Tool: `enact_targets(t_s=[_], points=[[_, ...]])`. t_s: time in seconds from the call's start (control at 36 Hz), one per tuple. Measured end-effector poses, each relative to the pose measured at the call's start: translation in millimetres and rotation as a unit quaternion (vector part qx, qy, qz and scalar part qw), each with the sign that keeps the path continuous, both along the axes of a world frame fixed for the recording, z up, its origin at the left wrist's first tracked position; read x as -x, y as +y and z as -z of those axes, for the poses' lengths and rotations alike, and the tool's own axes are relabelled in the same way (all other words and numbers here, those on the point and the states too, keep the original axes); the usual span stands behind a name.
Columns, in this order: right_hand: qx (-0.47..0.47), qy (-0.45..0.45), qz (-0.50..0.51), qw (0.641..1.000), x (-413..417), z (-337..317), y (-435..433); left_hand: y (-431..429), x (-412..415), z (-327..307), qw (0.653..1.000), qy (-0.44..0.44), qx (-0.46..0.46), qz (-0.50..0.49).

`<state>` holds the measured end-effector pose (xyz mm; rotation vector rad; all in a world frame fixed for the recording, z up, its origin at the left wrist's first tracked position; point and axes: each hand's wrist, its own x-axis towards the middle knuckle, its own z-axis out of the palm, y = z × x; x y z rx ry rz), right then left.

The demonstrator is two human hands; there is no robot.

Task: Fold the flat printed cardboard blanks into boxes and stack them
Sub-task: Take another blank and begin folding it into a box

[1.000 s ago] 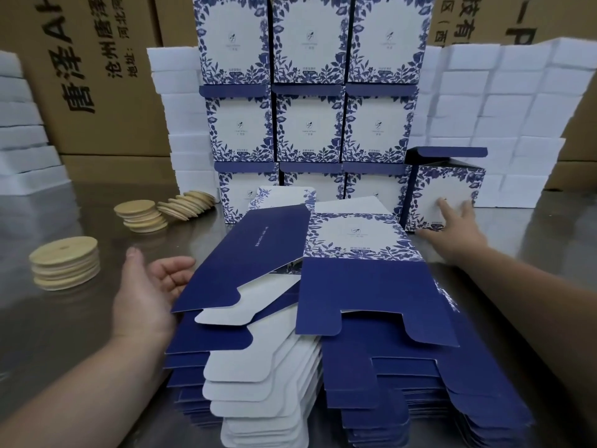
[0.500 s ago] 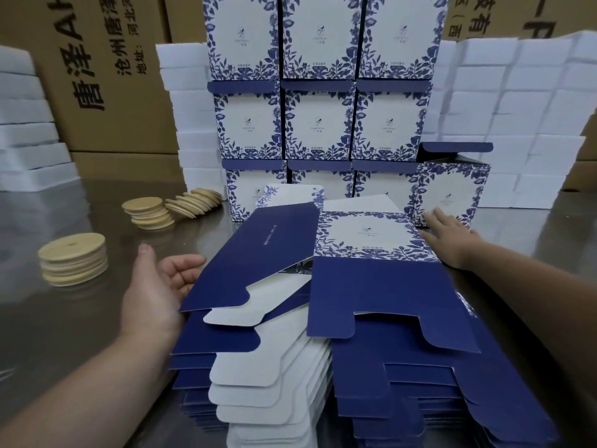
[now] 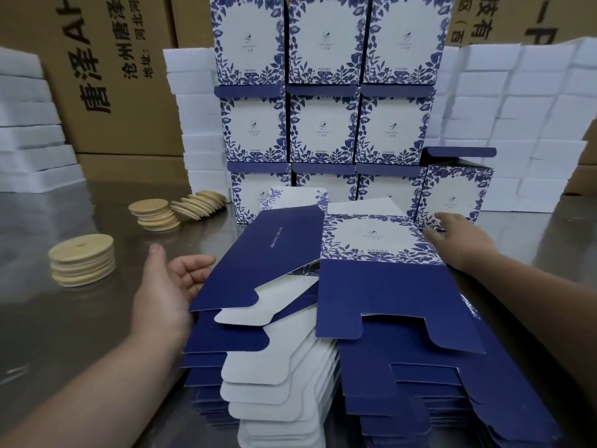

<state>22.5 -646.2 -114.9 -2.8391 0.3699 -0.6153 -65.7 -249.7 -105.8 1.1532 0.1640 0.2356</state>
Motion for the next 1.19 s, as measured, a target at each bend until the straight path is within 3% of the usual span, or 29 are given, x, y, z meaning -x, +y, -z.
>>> enact_targets(t_s=[0.08, 0.25, 0.36, 0.39, 0.44, 0.5, 0.58, 0.67, 1.06, 1.19], points=[[-0.016, -0.039, 0.022, 0.999, 14.0, -2.2, 3.5, 0.5, -0.4, -0.9, 1.000, -0.002, 0.004, 0.006], [-0.080, -0.031, -0.026, 0.996, 53.3, -4.2, 21.4, -1.8, 2.1, -3.1, 1.000, -0.007, 0.013, 0.025], [-0.205, -0.083, -0.066, 0.973, 82.5, -1.9, 39.7, -2.3, 5.1, -5.4, 0.999, -0.005, -0.004, 0.045], [-0.287, -0.100, -0.077, 0.950, 90.8, -1.9, 45.7, -2.6, 6.1, -5.7, 0.999, -0.005, -0.008, 0.050], [-0.471, -0.135, -0.088, 0.867, 107.2, -4.8, 57.3, -3.7, 8.0, -6.1, 0.998, -0.005, -0.011, 0.056], [-0.588, -0.149, -0.090, 0.790, 124.0, -8.5, 67.3, -4.8, 9.7, -6.4, 0.999, -0.003, -0.016, 0.050], [-0.671, -0.125, -0.117, 0.722, 150.9, -9.9, 81.0, -5.2, 9.4, -6.6, 0.999, 0.001, -0.017, 0.043], [-0.706, -0.106, -0.135, 0.688, 170.9, -9.9, 91.9, -4.9, 8.6, -7.2, 0.999, 0.006, -0.021, 0.048], [-0.656, -0.080, -0.240, 0.711, 186.3, -14.7, 108.1, -4.8, 8.3, -4.6, 0.997, 0.018, -0.028, 0.070], [-0.583, -0.035, -0.294, 0.757, 199.2, -22.9, 112.2, -5.5, 13.3, -7.3, 0.996, 0.014, -0.033, 0.077]])
